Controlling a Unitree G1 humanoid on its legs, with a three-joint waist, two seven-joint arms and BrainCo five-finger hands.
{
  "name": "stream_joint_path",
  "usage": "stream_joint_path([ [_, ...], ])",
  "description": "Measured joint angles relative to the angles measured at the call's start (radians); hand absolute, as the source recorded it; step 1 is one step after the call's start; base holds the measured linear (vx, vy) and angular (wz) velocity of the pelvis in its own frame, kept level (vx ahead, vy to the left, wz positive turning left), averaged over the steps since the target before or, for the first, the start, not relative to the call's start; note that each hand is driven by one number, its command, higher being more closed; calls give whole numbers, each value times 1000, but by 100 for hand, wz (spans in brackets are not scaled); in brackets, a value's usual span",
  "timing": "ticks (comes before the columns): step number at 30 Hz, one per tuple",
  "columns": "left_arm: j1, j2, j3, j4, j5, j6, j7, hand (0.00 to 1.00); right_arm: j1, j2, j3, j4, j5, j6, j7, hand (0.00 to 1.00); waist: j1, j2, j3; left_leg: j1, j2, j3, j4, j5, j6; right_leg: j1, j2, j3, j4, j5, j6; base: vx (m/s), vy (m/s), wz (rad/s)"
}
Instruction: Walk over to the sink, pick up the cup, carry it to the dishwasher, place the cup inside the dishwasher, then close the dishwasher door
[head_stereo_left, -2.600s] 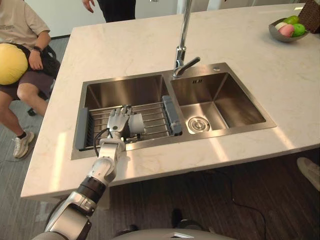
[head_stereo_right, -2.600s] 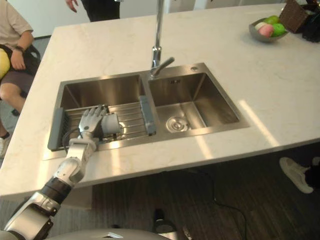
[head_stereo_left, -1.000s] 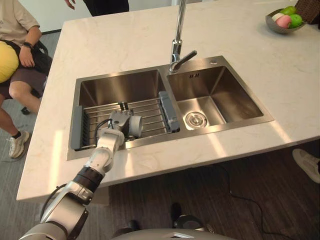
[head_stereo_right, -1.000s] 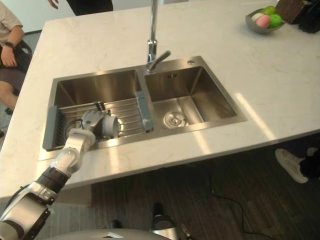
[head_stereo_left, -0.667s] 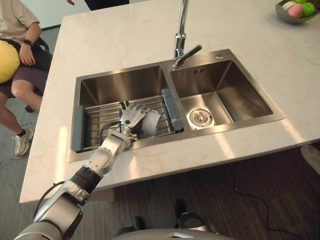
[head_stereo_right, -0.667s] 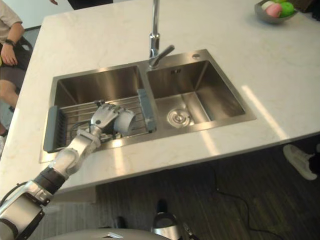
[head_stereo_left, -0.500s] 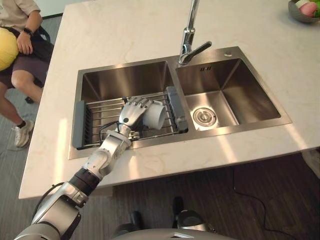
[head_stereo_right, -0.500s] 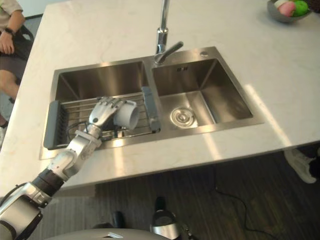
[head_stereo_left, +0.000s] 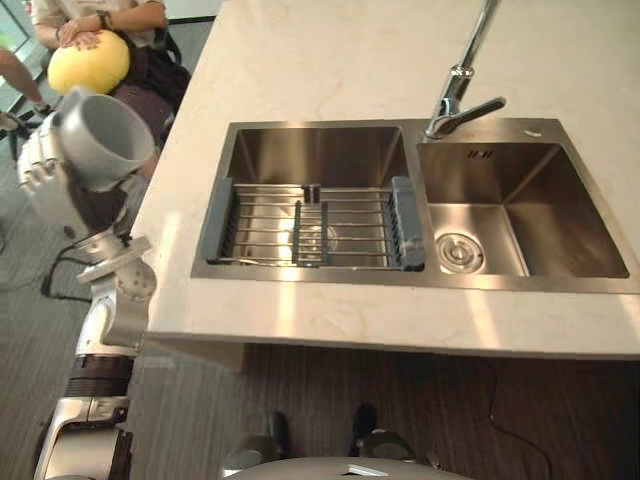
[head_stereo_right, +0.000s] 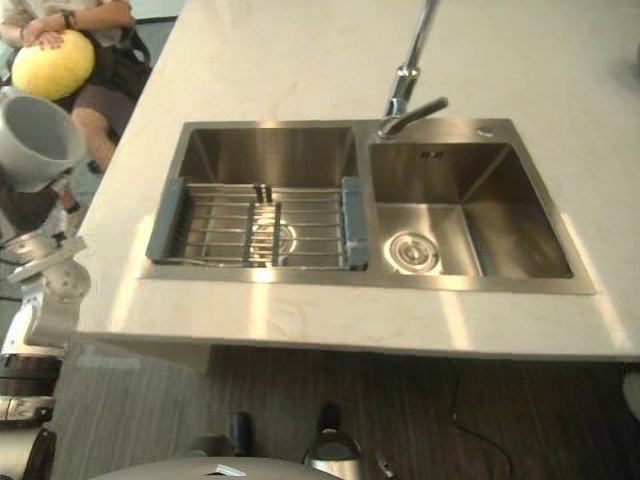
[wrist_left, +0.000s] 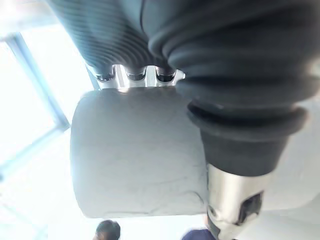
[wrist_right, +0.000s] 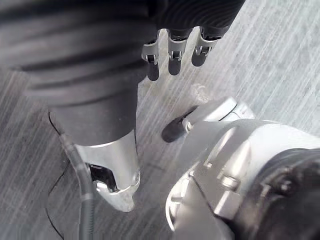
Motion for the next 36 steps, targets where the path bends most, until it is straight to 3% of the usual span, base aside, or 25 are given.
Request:
stream_joint_path([
  [4,77,-41,92,-1,-54,-48,32,100,33,2,2,-14,108,74,13,0,51,9,-24,-27,5,-28,14,6,-6,6,6,-38,7,-10,-12,-56,-13,30],
  [6,124,-71,129,-6,-56,-54,29,100,59,5,3,-32,118,89,9,0,57,15,-42,-31,15,27,17,-5,14,26,2,-78,8,-18,-13,-10,7,61],
  [7,146,-100,148,-12,-57,-55,25,100,81,9,8,-34,109,84,9,0,52,18,-57,-35,50,154,41,-25,61,35,-13,-122,34,-30,-4,45,40,109],
  [8,163,-124,151,-40,-68,-56,18,100,98,13,11,-34,95,82,9,0,47,18,-65,-45,75,258,72,-22,148,29,-39,-165,103,-72,5,46,30,119],
  [10,208,-138,153,-113,-76,-60,6,100,111,18,10,-34,80,78,9,0,64,16,-93,-85,73,280,103,-24,194,-12,-84,-202,203,-132,2,24,97,93],
  [12,235,-147,156,-174,-80,-62,1,100,113,19,14,-43,68,69,11,0,80,15,-108,-130,52,301,111,37,183,-30,-111,-244,233,-149,2,16,114,112],
  [13,235,-168,153,-200,-86,-62,-7,100,109,15,5,-33,62,58,12,0,72,11,-111,-150,18,296,81,120,177,-47,-116,-232,245,-204,-29,-70,51,201],
  [14,230,-197,156,-209,-96,-65,-13,100,112,28,0,-24,62,47,11,0,52,1,-123,-162,7,316,45,94,239,-68,-128,-243,222,-170,-67,-71,61,203],
  [15,231,-209,162,-209,-104,-66,-13,100,113,32,-2,-22,64,33,8,0,60,12,-130,-176,45,388,141,26,241,-65,-136,-294,232,-161,-43,-37,29,169],
  [16,240,-216,169,-200,-132,-65,-16,100,113,29,1,-26,63,11,7,0,70,11,-131,-163,118,507,302,-54,212,-55,-170,-342,266,-162,-43,67,68,132],
  [17,259,-218,169,-196,-162,-69,-34,100,117,11,12,-33,62,-6,9,0,62,-6,-126,-119,179,588,366,-42,195,-31,-214,-386,300,-162,-43,87,77,135],
  [18,265,-223,166,-197,-175,-76,-46,100,123,0,13,-37,61,-13,8,0,57,8,-137,-102,212,612,377,6,195,-26,-235,-414,334,-167,-46,62,173,156],
  [19,265,-235,157,-197,-194,-83,-60,100,120,-30,4,-36,59,-36,8,0,45,12,-141,-122,187,625,385,48,190,-67,-304,-453,460,-211,-75,-53,207,145],
  [20,265,-247,158,-193,-214,-87,-61,100,112,-31,1,-31,49,-55,8,0,36,33,-146,-137,174,626,333,60,210,-98,-271,-441,442,-251,-6,-140,169,154],
  [21,260,-258,179,-190,-234,-90,-64,100,101,-19,6,-30,29,-77,8,0,32,19,-163,-122,128,591,215,66,190,-121,-208,-432,310,-218,-34,-232,78,141],
  [22,243,-235,186,-193,-248,-101,-74,100,99,14,20,-30,12,-100,8,0,25,-20,-157,-120,103,606,222,28,185,-137,-191,-419,214,-94,-41,-240,17,162],
  [23,253,-257,173,-184,-258,-114,-100,100,86,-9,30,-32,-13,-120,6,0,16,33,-149,-96,127,603,162,6,87,-109,-183,-504,234,-79,-28,-198,155,154],
  [24,273,-265,151,-183,-268,-121,-131,100,77,-25,38,-37,-29,-132,-6,0,21,44,-136,-51,71,600,49,35,41,-98,-217,-531,282,-89,-16,-127,213,123],
  [26,305,-262,140,-194,-296,-143,-177,100,75,-31,61,-75,-75,-158,-29,0,30,50,-132,-3,8,549,-67,54,57,-66,-263,-579,336,-98,3,-106,288,94],
  [29,399,-231,140,-223,-374,-188,-252,100,66,-5,146,-167,-158,-190,-97,0,56,11,-124,16,-61,466,-120,77,86,-29,-319,-592,361,-88,7,-96,157,84],
  [30,417,-230,140,-227,-390,-199,-266,100,64,-4,158,-174,-170,-200,-107,0,65,10,-123,12,-73,446,-123,78,87,-31,-329,-577,369,-87,2,-74,138,97],
  [32,451,-227,95,-227,-443,-242,-320,100,69,5,158,-189,-196,-215,-145,0,69,4,-107,3,-114,308,-119,78,112,-46,-313,-316,397,-177,-104,-65,114,159],
  [33,455,-225,78,-225,-454,-258,-334,100,74,10,157,-189,-196,-219,-150,0,63,8,-101,-6,-119,270,-113,76,116,-53,-293,-222,396,-208,-103,-55,42,198],
  [35,461,-223,37,-197,-487,-319,-369,100,75,29,160,-189,-187,-223,-162,0,59,6,-85,-30,-130,160,-91,71,124,-78,-166,105,395,-281,-43,-25,7,190],
  [36,458,-220,25,-186,-491,-329,-371,100,73,30,167,-190,-182,-224,-164,0,57,-4,-82,-29,-130,155,-90,71,124,-78,-145,154,389,-283,-36,18,-24,178],
])
